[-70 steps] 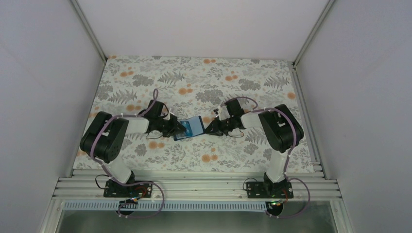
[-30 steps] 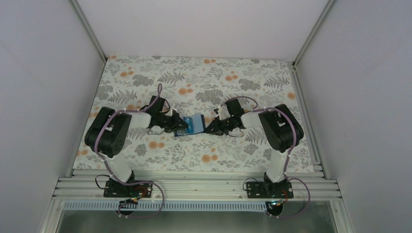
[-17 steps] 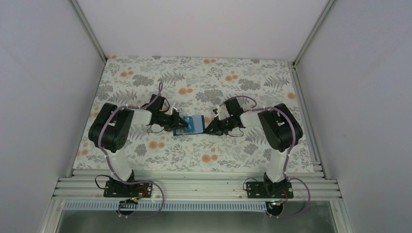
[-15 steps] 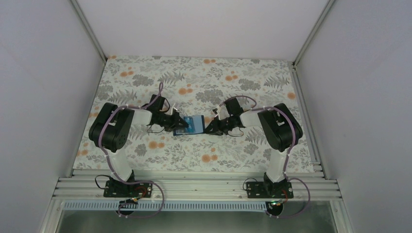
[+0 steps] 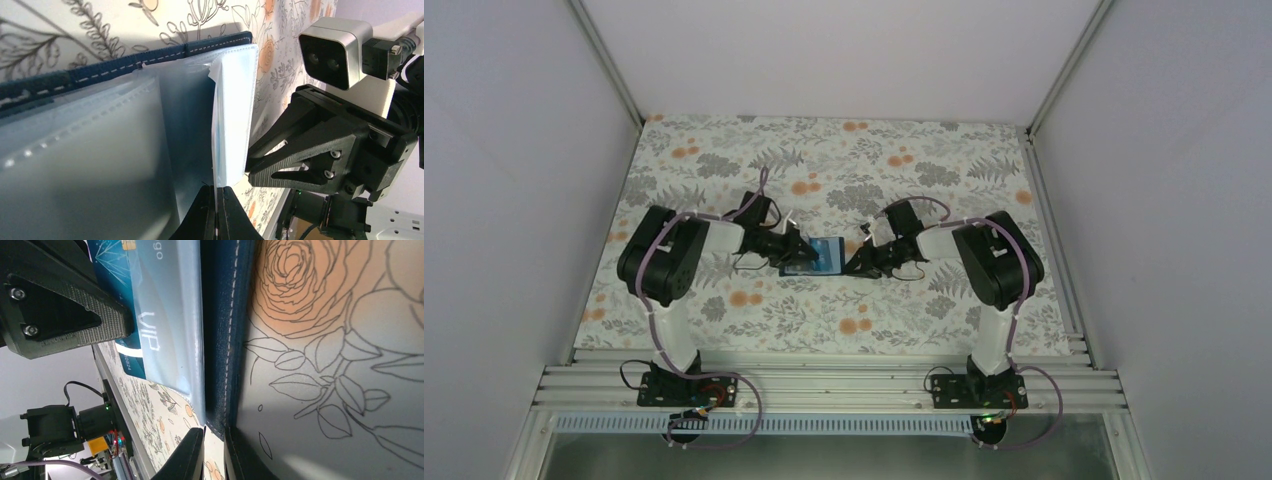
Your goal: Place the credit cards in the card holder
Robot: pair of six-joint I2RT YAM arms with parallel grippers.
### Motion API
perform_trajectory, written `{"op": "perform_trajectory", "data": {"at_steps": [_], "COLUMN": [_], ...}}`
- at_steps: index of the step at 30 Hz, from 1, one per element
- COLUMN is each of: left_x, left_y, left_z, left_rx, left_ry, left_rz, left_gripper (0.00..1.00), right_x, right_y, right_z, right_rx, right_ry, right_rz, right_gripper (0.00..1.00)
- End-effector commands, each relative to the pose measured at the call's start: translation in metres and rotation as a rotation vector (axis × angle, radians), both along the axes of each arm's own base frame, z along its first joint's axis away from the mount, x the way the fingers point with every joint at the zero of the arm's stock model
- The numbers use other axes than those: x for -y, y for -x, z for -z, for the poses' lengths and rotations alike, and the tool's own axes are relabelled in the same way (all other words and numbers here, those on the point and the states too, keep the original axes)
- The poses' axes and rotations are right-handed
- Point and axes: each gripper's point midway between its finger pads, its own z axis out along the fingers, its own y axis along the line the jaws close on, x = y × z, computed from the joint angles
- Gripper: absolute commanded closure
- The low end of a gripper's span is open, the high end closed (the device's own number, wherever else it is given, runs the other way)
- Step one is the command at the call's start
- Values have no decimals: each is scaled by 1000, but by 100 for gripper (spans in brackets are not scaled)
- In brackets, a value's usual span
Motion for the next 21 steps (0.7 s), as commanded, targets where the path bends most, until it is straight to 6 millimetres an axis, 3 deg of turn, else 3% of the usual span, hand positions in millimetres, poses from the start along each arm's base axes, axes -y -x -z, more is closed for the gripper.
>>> {"op": "perform_trajectory", "data": {"at_steps": [1, 21], "left_x": [11, 16], "left_y": [-2, 12], "left_z": [2, 13], "left_rx": [9, -19], "left_ry": [6, -20], "left_rz": [28, 167], "left_gripper": [98, 98], "right_x": [3, 6], "right_y": [1, -3], "right_z": [16, 12], "right_rx": [-13, 24], "right_ry": [48, 67], "right_rz": [-1, -19], "right_gripper": [86, 86]}}
